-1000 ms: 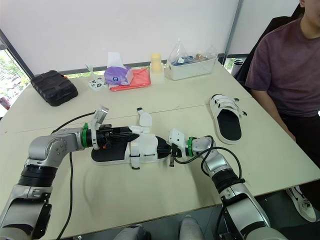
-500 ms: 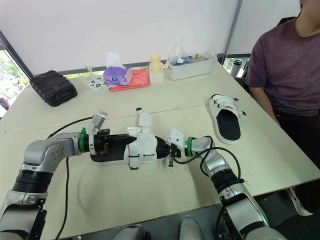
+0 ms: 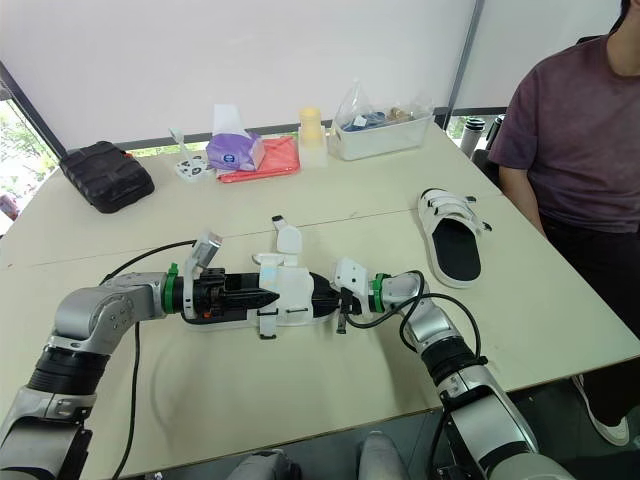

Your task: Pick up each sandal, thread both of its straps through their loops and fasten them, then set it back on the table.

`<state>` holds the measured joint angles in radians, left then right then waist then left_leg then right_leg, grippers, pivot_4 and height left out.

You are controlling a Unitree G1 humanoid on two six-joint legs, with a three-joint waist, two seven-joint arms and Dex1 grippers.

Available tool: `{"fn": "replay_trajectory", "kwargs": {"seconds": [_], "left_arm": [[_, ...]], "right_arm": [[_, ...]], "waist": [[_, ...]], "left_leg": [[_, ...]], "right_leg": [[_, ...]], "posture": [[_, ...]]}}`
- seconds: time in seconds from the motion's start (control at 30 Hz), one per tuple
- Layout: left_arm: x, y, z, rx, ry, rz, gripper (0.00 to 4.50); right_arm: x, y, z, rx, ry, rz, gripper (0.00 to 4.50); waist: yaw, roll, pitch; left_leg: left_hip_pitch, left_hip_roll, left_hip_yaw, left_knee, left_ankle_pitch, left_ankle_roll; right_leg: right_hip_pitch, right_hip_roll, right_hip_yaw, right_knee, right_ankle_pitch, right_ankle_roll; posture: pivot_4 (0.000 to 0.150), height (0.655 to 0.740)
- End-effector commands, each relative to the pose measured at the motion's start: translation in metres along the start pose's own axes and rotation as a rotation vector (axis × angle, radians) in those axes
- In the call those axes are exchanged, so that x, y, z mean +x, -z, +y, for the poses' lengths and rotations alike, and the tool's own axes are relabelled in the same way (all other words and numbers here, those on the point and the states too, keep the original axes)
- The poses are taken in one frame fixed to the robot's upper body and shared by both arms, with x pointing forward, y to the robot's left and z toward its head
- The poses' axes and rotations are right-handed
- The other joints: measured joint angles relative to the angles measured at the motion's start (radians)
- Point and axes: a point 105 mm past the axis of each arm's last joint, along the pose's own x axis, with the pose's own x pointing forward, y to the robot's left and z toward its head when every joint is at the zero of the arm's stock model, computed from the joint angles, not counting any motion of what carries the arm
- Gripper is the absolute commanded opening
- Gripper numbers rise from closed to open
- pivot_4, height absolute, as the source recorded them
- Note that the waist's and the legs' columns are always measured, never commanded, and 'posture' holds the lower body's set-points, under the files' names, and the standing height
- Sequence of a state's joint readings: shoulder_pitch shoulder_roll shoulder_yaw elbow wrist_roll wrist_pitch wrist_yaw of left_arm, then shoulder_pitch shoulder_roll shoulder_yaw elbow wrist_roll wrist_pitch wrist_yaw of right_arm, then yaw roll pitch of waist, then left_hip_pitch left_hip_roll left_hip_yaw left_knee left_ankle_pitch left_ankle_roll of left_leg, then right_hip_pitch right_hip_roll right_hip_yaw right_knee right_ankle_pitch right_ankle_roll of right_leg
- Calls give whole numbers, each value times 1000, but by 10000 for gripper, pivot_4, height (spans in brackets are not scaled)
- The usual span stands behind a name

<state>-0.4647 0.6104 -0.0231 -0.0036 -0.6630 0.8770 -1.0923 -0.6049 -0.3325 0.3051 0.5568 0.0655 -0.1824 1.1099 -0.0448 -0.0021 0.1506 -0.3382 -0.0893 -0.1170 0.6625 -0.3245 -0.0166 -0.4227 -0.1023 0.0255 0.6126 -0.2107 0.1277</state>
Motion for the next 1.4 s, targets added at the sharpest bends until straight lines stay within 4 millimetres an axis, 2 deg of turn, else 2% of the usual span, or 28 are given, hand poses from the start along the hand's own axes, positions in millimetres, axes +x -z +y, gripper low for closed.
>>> {"fn": "replay_trajectory", "kwargs": {"seconds": [0.03, 0.13, 0.3, 0.47, 0.63, 0.67, 0.7, 0.73, 0.8, 0.9, 0.97, 1.1, 1.2, 1.3, 1.4], "left_arm": [[-3, -8, -5, 41, 8, -21, 15261], [-4, -10, -6, 44, 8, -26, 690], [-4, -3, -12, 58, 31, 20, 280], [-6, 6, -10, 107, 11, 86, 280], [-9, -10, -4, 88, -21, -6, 280], [-10, -13, -5, 78, -14, -23, 5353], [-12, -16, -7, 71, -8, -35, 7581], [-13, -18, -7, 68, -13, -49, 13394], [-21, -24, -8, 73, -43, -75, 21545], [-29, -31, -14, 68, -56, -96, 37838], [-35, -32, -20, 62, -54, -98, 44065], [-50, -20, -41, 44, -44, -35, 44065], [-59, 0, -51, 31, -58, 48, 44065], [-62, 12, -53, 29, -79, 94, 44065], [-54, 25, -48, 34, -104, 104, 44065]], "right_arm": [[1, 44, 21, 107, -45, 154, 0], [2, 44, 22, 109, -45, 154, 0], [3, 44, 21, 111, -44, 151, 0], [3, 44, 22, 113, -44, 153, 0], [3, 45, 22, 115, -43, 155, 0], [2, 45, 22, 117, -42, 156, 0], [2, 46, 22, 117, -42, 156, 0], [2, 46, 22, 117, -42, 157, 0], [2, 46, 22, 119, -42, 158, 0], [1, 47, 22, 120, -42, 158, 0], [1, 47, 23, 121, -42, 159, 0], [1, 48, 23, 122, -44, 159, 0], [1, 49, 24, 123, -47, 160, 0], [2, 49, 24, 123, -51, 159, 0], [5, 48, 25, 124, -57, 156, 0]], "waist": [[0, 0, 0], [0, 0, 0], [-1, 0, 0], [0, 0, 0], [0, 0, 0], [0, 0, 0], [0, 0, 0], [0, 0, 0], [0, 0, 0], [0, 0, 0], [-1, 0, 0], [-3, 0, 0], [-1, 0, 0], [1, -1, 0], [1, -1, 0]], "left_leg": [[0, 0, 0, 0, 0, 0], [0, 0, 0, 0, 0, 0], [0, 0, 0, 0, 0, 0], [0, 1, 0, 0, 0, 0], [0, 1, 0, 0, 0, 0], [0, 1, 0, 0, 0, 0], [0, 1, 0, 0, 0, 0], [0, 1, 0, 0, 0, 0], [0, 1, 0, 0, 0, 0], [0, 1, 0, 0, 0, 0], [0, 1, 0, 0, 0, 0], [0, 1, 0, -1, -1, -1], [1, 2, 0, -2, -1, -1], [1, 2, -1, -2, -1, -1], [2, 2, -1, -2, -1, -1]], "right_leg": [[0, 0, 0, 0, 0, 0], [0, 0, 0, 0, 0, 0], [0, 0, 0, 0, 0, 0], [0, 0, 0, 0, 0, 0], [0, 0, 0, 0, 0, -1], [0, 0, 0, 0, 0, -1], [0, 1, 0, 0, 0, -1], [0, 1, 0, 0, 0, -1], [0, 1, 0, 0, 0, -1], [0, 1, 0, 0, 0, -1], [0, 1, 0, 0, 0, -1], [-1, 1, 0, 0, -1, -2], [-1, 1, 0, 0, -1, -2], [1, 1, 0, 0, -2, -3], [1, 1, -1, 0, -3, -6]], "posture": [[1500, 7400], [1500, 7400], [1500, 7400], [1500, 7400], [1500, 7400], [1500, 7400], [1500, 7400], [1500, 7400], [1500, 7400], [1500, 7400], [1500, 7400], [1500, 7400], [1500, 7400], [1500, 7400], [1500, 7400]]}}
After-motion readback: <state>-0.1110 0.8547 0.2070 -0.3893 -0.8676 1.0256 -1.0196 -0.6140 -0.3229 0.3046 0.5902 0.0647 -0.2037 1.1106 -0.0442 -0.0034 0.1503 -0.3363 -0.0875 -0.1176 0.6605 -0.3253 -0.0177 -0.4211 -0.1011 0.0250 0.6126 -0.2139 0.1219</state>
